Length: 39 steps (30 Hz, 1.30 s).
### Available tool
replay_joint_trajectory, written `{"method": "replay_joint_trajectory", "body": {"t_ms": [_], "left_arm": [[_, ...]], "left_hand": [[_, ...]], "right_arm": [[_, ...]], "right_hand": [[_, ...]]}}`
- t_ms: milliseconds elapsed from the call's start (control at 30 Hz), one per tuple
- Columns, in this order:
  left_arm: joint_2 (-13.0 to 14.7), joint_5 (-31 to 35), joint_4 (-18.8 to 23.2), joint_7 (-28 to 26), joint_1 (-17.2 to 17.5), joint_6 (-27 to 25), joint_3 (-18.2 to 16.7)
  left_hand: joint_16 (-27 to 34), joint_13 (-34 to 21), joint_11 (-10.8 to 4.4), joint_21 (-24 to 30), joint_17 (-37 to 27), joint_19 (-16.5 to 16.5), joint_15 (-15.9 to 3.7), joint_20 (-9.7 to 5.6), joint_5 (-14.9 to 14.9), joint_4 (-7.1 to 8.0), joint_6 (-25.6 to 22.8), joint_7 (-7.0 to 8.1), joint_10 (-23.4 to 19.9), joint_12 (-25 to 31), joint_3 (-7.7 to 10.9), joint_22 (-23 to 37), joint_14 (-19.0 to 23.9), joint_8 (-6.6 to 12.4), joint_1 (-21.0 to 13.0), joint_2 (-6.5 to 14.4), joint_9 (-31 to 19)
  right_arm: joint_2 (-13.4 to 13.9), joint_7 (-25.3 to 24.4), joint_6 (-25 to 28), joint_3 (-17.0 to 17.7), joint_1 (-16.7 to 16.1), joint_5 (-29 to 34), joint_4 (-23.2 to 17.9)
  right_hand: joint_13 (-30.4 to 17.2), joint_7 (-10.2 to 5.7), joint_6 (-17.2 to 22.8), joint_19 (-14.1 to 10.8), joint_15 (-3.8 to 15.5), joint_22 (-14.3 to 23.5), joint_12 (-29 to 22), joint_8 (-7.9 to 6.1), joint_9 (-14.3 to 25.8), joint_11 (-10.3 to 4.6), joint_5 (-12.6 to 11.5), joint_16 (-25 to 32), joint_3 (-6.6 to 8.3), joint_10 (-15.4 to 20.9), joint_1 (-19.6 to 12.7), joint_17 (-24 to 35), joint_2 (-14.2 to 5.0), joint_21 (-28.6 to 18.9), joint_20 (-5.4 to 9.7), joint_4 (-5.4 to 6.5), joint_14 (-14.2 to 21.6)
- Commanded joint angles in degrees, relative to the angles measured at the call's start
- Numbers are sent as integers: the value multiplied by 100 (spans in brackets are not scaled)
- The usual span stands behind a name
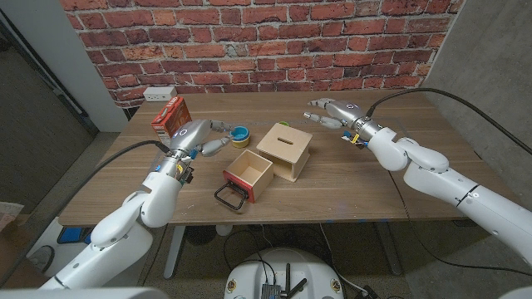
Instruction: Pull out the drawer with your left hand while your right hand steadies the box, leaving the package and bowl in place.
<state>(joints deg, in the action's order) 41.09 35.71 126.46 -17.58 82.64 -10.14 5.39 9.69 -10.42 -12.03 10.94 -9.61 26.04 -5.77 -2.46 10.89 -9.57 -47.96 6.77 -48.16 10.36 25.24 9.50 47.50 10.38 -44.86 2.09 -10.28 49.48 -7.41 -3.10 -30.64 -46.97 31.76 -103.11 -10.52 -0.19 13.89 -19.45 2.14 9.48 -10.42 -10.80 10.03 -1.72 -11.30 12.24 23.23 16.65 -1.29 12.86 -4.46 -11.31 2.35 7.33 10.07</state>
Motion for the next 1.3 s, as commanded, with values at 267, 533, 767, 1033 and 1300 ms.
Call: {"method": "replay_joint_trajectory", "body": {"t_ms": [267,533,767,1033,1300], "left_arm": [[-97,-1404,-598,-572,-644,84,438],[-209,-2142,-1073,-791,-886,466,476],[-235,-2574,-1462,-925,-1077,883,581],[-71,-3218,-1958,-570,-1361,1430,660],[-163,-3363,-2682,-603,-1883,1937,928]], "left_hand": [[-34,-18,81,-41,19,-65,-680,-859,-25,55,444,-118,507,-20,15,10,-712,-28,487,-158,-20],[-38,-12,128,-54,36,-185,-645,-780,-28,16,712,-149,856,-18,26,11,-1163,-38,575,-276,-20],[-42,-8,193,-63,39,-294,-590,-754,-40,50,869,-223,1051,-20,-14,12,-1421,-41,715,-341,-18],[-32,7,354,-61,22,-532,-353,-679,-46,53,1431,-305,1764,-55,-89,10,-2157,-59,845,-330,-5],[-9,10,474,-22,21,-484,-213,-536,-52,63,1869,-351,2038,-30,-141,7,-2363,-77,896,-280,-3]], "right_arm": [[-209,-268,-60,141,-36,-883,298],[-235,-295,179,161,-96,-1028,190],[-211,-252,404,183,-150,-1148,65],[-297,-351,285,206,-162,-1436,172],[-562,-571,204,306,-247,-1965,417]], "right_hand": [[-11,-15,-11,8,64,14,-14,12,18,39,-28,4,-16,-70,-29,44,-155,5,-56,-38,-62],[-12,-12,-20,20,63,14,-21,12,17,47,-25,8,-26,-71,-41,58,-151,18,-56,-64,-92],[-13,-9,-27,32,60,14,-17,12,17,58,-22,13,-36,-94,-40,69,-150,27,-51,-74,-107],[-13,42,-138,-34,68,13,-25,44,16,51,-21,25,-46,-95,-38,81,-146,9,-77,-85,-108],[-14,53,-255,-79,55,13,8,65,15,49,-21,24,-41,-215,-58,72,-125,5,-101,-117,-98]]}}
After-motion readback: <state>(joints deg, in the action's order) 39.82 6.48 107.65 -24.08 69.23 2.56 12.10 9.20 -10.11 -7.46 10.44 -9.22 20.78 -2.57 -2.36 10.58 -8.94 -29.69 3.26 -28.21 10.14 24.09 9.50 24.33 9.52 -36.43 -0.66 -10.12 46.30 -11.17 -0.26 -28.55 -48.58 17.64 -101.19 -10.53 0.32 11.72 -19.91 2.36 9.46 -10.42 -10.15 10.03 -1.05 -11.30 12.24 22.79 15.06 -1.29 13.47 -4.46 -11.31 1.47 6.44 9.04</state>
